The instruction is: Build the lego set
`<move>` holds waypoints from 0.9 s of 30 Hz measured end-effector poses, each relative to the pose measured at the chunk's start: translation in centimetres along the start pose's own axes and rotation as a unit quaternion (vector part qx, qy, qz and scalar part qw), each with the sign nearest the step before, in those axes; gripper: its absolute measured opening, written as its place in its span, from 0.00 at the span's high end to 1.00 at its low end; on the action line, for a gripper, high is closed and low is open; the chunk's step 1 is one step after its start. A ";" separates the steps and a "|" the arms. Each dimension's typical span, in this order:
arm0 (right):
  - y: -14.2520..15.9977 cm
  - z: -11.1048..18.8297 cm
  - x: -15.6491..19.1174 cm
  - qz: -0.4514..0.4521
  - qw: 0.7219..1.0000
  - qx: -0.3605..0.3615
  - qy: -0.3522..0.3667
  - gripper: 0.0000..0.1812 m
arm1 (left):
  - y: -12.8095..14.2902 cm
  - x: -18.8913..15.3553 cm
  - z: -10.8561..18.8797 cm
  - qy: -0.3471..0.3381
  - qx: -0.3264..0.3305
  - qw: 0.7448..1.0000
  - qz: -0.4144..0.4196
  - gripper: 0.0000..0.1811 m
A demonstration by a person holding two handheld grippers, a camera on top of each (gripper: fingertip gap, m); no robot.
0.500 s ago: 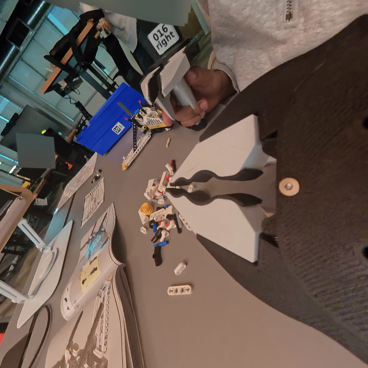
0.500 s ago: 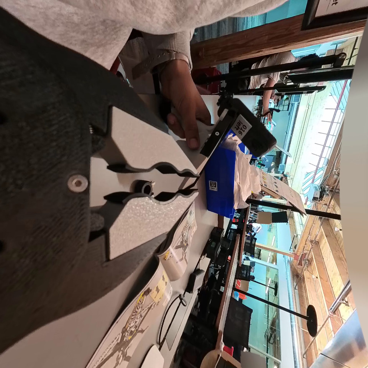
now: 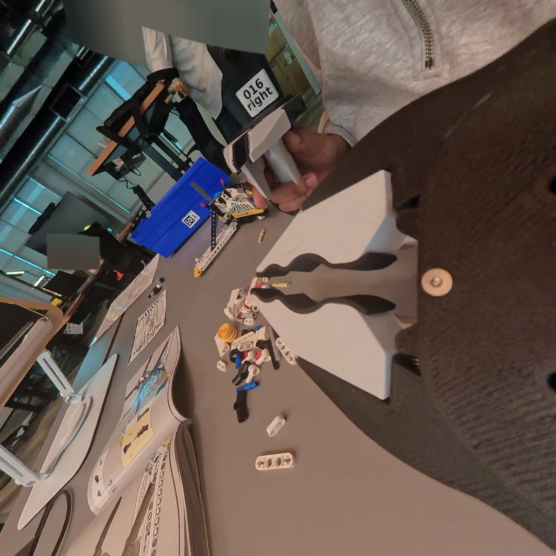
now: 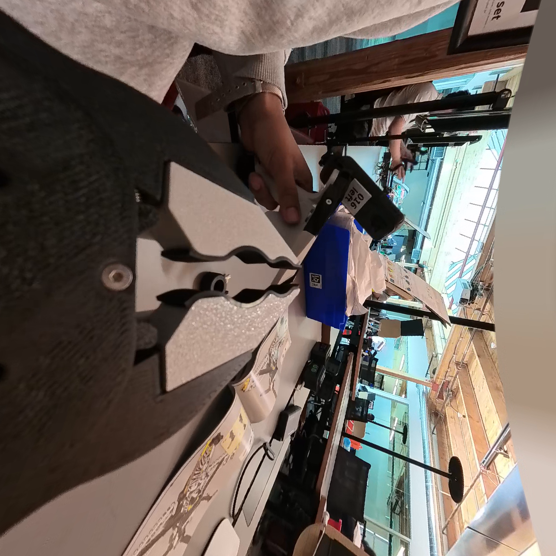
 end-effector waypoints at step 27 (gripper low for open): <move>-0.1 -0.1 -0.1 -0.001 1.000 -0.009 0.002 0.97 | -0.2 0.8 0.1 0.033 -0.015 0.997 0.073 0.91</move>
Point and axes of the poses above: each gripper's, where its closed fingertips meet, z back along the fingers, y out of its underside, x = y × z across the jaws, the point moved 5 cm from there along z, back along the fingers, and after that the axes turned 3 degrees about -x, right-handed, at the moved point
